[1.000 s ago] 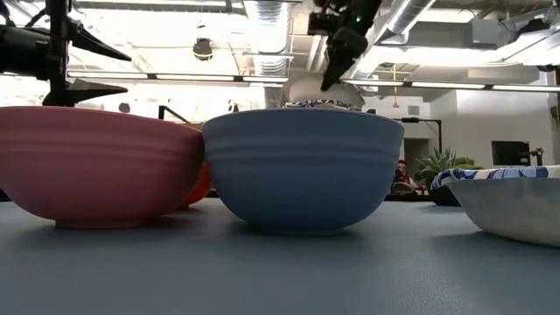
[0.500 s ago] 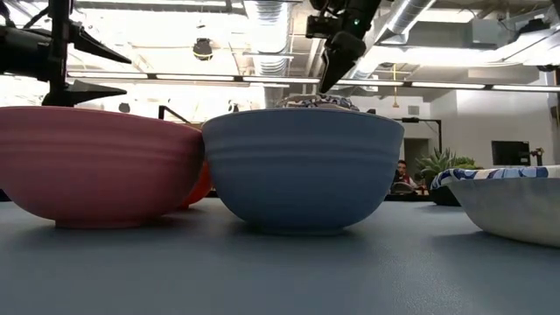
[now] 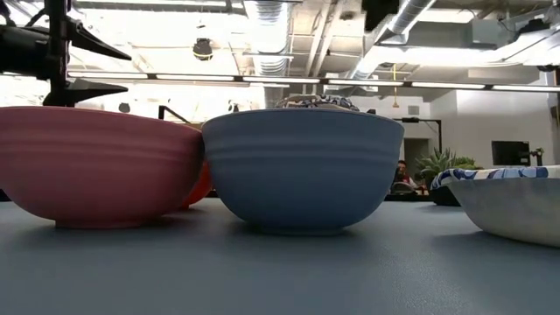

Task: Place and stack bowls onto a shelf
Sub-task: Stack the white patterned bowl on top of the white patterned bowl on the shelf

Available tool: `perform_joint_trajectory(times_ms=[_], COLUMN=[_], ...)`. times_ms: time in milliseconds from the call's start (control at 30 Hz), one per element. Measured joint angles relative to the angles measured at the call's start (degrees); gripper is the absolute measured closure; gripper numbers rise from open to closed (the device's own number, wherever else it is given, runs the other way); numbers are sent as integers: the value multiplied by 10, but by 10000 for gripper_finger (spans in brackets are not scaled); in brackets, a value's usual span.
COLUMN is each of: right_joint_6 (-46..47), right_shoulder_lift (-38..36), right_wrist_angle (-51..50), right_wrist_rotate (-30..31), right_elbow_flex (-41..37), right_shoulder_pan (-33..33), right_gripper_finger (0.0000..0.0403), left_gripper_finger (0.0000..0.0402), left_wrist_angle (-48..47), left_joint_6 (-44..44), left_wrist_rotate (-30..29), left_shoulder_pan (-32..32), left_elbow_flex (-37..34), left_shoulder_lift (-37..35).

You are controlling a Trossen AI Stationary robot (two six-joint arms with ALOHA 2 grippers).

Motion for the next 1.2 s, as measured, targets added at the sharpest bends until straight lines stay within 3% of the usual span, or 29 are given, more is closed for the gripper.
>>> perform_joint_trajectory(times_ms=[233, 333, 500, 900, 1200], right_joint_6=[296, 421, 511, 435, 442], right_shoulder_lift=[-36, -29, 13, 161, 227], right_wrist_angle=[3, 50, 133, 274, 257], right_wrist_rotate=[66, 101, 122, 98, 87], right_elbow_flex=[-102, -144, -199, -224, -224], right_shoulder_pan=[243, 335, 432, 448, 439], right_gripper_finger=[143, 143, 143, 143, 144], left_gripper_finger=[187, 187, 187, 187, 187], left_wrist_angle=[-5, -25, -46, -61, -61], left_joint_6=[-5, 3, 2, -24, -26], left_wrist_rotate=[30, 31, 31, 52, 52], left_shoulder_pan=[0, 0, 0, 0, 0], left_elbow_flex=[0, 0, 0, 0, 0], left_shoulder_lift=[0, 0, 0, 0, 0])
